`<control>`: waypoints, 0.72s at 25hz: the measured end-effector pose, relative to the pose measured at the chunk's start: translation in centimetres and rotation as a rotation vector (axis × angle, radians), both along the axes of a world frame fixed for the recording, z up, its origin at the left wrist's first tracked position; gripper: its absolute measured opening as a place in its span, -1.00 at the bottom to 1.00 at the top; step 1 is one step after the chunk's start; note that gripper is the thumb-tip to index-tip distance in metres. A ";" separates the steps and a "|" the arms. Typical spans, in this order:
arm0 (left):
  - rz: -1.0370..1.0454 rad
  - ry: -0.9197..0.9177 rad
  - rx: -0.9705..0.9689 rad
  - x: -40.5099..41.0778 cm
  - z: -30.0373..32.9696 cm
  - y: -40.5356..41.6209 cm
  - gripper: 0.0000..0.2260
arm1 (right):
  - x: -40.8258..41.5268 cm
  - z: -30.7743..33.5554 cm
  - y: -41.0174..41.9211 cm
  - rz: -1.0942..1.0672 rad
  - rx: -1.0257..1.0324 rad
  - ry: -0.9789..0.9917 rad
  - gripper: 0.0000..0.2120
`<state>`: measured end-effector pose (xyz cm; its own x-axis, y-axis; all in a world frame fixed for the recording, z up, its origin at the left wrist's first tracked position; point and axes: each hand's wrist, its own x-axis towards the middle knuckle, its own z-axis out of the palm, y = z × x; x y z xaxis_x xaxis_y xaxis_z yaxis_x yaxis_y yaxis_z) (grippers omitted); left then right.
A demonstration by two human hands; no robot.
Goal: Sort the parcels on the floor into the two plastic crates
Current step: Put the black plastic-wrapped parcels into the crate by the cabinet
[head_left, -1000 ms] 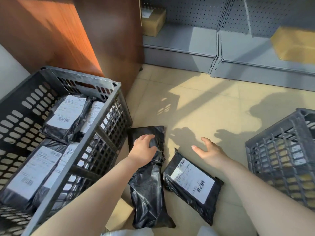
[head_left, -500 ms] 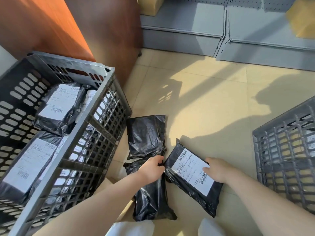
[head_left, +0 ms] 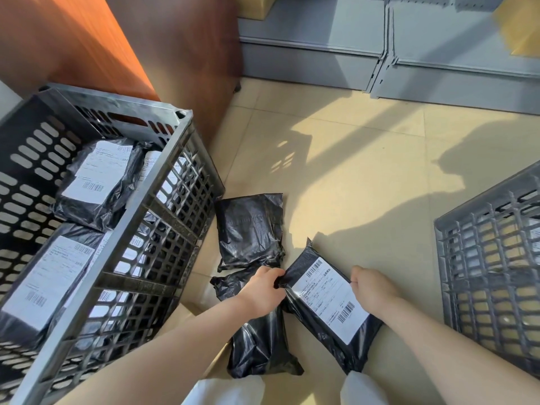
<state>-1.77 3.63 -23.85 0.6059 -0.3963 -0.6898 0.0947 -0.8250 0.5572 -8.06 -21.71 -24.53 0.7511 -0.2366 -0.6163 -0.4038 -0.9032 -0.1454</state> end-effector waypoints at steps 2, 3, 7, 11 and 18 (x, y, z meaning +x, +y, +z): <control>-0.009 -0.008 0.004 -0.2 0.0 0.1 -0.49 | -0.1 -0.4 -0.2 -0.077 0.073 -0.012 -0.85; 0.000 -0.007 0.005 -0.2 0.1 0.1 -0.49 | -0.1 -0.6 -0.3 -0.161 0.152 -0.012 -0.84; 0.042 -0.004 -0.001 -0.4 0.3 0.4 -0.48 | -0.4 -0.4 -1.3 -0.544 0.488 0.101 -0.90; 0.139 0.039 -0.022 -0.6 0.7 0.2 -0.61 | -1.1 0.1 -2.0 -0.776 0.639 0.093 -0.93; 0.203 0.124 -0.143 -0.8 1.7 -0.9 -0.63 | -0.8 1.8 -0.8 -1.005 0.830 -0.051 -0.91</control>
